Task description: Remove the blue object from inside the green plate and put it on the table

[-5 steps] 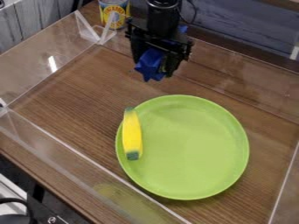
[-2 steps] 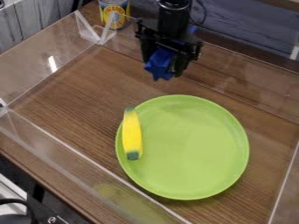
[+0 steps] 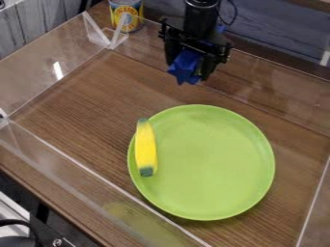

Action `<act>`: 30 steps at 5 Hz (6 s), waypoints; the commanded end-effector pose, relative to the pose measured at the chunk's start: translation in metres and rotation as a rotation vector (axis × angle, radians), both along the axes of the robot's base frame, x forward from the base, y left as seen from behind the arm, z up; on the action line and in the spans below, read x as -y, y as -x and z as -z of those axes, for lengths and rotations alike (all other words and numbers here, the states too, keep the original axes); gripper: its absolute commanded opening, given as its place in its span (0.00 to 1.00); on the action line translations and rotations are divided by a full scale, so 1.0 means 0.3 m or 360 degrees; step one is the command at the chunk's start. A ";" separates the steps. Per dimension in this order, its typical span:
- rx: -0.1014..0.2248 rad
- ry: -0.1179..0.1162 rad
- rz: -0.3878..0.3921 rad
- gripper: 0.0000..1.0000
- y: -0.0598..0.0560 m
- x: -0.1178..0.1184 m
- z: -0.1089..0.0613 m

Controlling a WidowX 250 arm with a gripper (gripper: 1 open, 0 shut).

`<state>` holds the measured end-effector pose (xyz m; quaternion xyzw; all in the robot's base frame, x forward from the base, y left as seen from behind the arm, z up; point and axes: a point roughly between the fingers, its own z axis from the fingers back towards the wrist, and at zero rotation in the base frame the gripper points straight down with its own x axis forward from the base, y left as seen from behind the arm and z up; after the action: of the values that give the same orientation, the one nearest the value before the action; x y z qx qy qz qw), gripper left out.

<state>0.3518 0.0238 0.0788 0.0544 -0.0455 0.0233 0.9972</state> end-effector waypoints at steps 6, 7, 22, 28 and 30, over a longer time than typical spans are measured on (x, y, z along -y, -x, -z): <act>0.0186 0.0169 0.0066 0.00 -0.067 0.115 0.022; 0.0192 0.0209 0.0069 0.00 -0.067 0.126 0.026; 0.0203 0.0410 0.0115 1.00 -0.069 0.102 -0.014; 0.0193 0.0358 0.0139 1.00 -0.079 0.073 -0.057; 0.0198 0.0344 0.0140 1.00 -0.079 0.065 -0.075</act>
<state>0.3674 0.0006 0.0702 -0.0616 -0.0620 -0.0118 0.9961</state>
